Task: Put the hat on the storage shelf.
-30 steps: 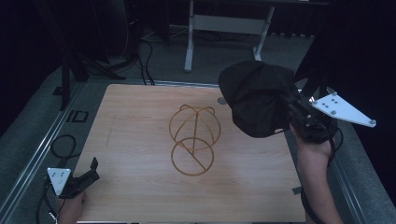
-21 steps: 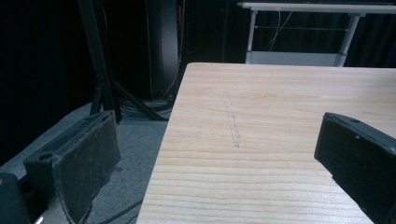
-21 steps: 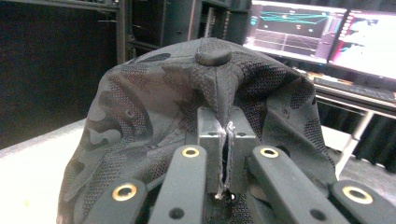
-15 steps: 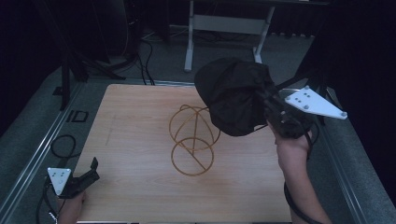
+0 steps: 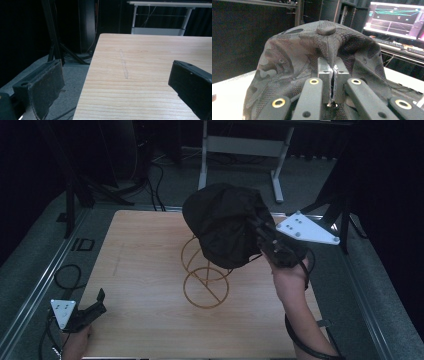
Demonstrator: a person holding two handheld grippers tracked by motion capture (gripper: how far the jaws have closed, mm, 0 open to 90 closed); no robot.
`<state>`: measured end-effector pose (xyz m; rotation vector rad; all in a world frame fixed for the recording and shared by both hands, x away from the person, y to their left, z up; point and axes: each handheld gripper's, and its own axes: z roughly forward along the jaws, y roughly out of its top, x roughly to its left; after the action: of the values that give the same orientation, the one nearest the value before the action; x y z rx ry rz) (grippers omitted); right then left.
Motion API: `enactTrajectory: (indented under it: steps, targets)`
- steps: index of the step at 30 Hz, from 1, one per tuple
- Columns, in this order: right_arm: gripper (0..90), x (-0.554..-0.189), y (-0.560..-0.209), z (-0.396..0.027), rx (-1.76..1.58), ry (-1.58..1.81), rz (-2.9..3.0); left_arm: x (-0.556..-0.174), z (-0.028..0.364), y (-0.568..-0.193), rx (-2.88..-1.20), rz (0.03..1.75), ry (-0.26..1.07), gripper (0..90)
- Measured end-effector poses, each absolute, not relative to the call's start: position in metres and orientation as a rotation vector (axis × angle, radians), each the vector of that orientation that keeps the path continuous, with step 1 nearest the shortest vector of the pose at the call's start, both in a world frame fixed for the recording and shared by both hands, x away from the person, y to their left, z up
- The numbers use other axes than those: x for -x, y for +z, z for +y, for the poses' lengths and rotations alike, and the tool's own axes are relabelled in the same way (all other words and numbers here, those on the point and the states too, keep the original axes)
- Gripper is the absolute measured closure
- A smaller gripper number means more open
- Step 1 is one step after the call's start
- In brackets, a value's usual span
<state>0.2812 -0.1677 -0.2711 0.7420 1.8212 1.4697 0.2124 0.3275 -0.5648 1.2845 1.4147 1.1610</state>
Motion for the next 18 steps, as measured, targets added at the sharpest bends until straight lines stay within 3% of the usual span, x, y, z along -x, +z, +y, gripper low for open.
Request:
enactTrajectory:
  steps: [18]
  targets:
    - [87.3, -0.289, -0.293, -0.133, -0.707, 1.45, 1.914, -0.212, 0.328, -0.565, -1.283, 1.409, 1.156, 0.6]
